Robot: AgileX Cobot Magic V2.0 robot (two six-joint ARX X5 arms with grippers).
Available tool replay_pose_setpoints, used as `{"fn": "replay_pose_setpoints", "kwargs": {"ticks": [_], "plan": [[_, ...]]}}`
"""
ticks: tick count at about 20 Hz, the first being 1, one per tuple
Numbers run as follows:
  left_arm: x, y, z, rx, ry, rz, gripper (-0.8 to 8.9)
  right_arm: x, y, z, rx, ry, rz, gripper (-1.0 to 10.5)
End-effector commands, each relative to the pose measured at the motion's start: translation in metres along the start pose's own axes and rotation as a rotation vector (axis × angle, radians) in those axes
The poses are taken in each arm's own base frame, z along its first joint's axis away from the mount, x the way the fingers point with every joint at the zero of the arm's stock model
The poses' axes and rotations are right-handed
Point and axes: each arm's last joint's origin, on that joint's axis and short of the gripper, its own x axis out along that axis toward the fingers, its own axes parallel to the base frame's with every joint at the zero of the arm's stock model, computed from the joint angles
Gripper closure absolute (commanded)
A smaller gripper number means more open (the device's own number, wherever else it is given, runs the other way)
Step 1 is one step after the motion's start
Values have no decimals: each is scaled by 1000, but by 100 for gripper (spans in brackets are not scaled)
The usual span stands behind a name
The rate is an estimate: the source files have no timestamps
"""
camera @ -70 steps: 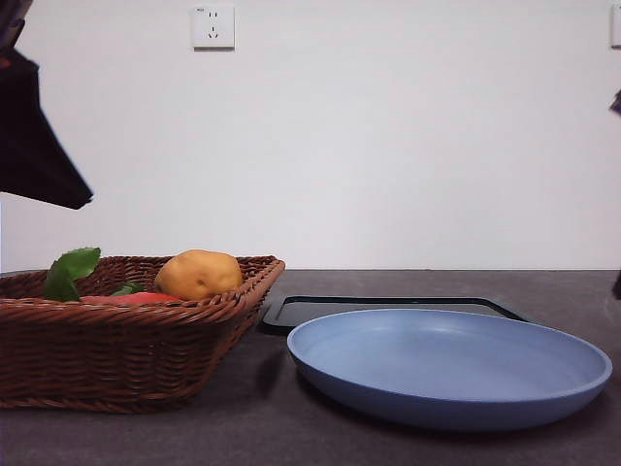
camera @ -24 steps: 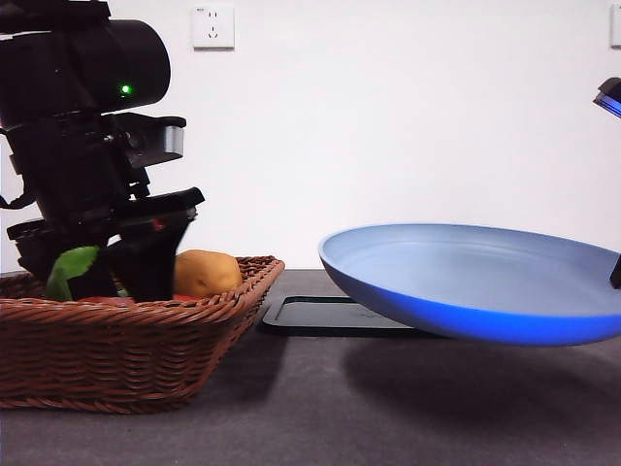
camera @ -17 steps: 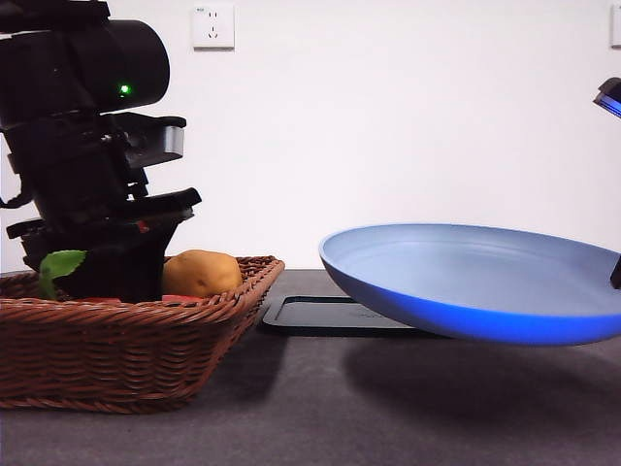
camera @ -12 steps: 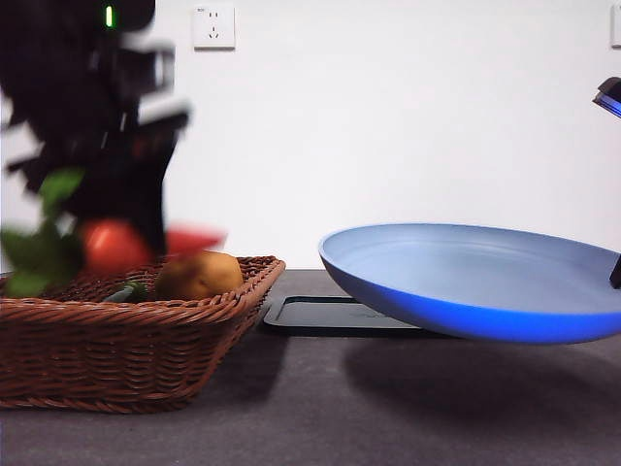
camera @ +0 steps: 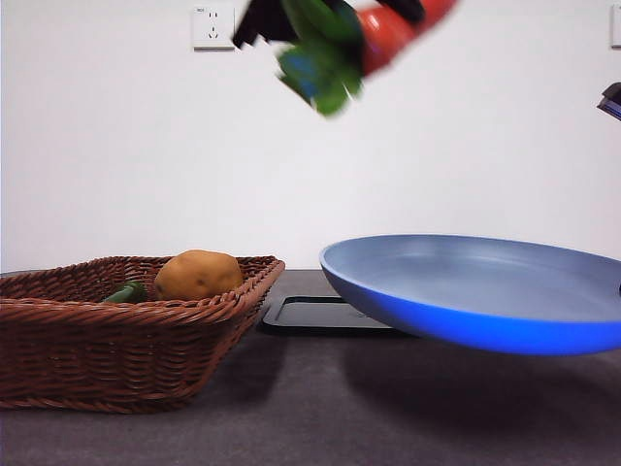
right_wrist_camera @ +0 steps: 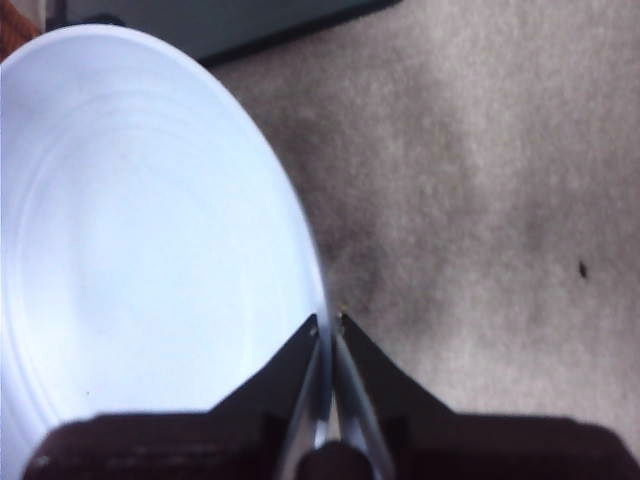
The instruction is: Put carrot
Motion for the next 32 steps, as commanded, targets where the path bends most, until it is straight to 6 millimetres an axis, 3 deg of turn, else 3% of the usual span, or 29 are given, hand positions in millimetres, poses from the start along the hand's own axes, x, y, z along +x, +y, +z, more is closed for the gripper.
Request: {"fn": "replay_pose_setpoints", "kwargs": {"ticks": [1, 9, 13, 17, 21, 25, 28, 32], "plan": [[24, -12, -9, 78, 50, 45, 701, -1, 2, 3, 4, -3, 11, 941], [95, -10, -63, 72, 316, 22, 691, -1, 2, 1, 9, 11, 6, 941], [103, -8, -75, 63, 379, 29, 529, -1, 2, 1, 9, 11, 6, 941], [102, -9, -73, 57, 374, 29, 511, -1, 2, 1, 10, 11, 5, 941], [74, -14, -53, 62, 320, 33, 512, 0, 1, 1, 16, 21, 0, 942], [16, -22, -28, 80, 246, 98, 516, 11, 2, 12, 36, 72, -22, 942], [-33, -27, -19, 120, 217, 223, 516, 20, 9, 41, 30, 78, -33, 942], [-80, -33, -14, 138, 145, 371, 516, 43, 20, 100, 2, 76, -44, 942]]}}
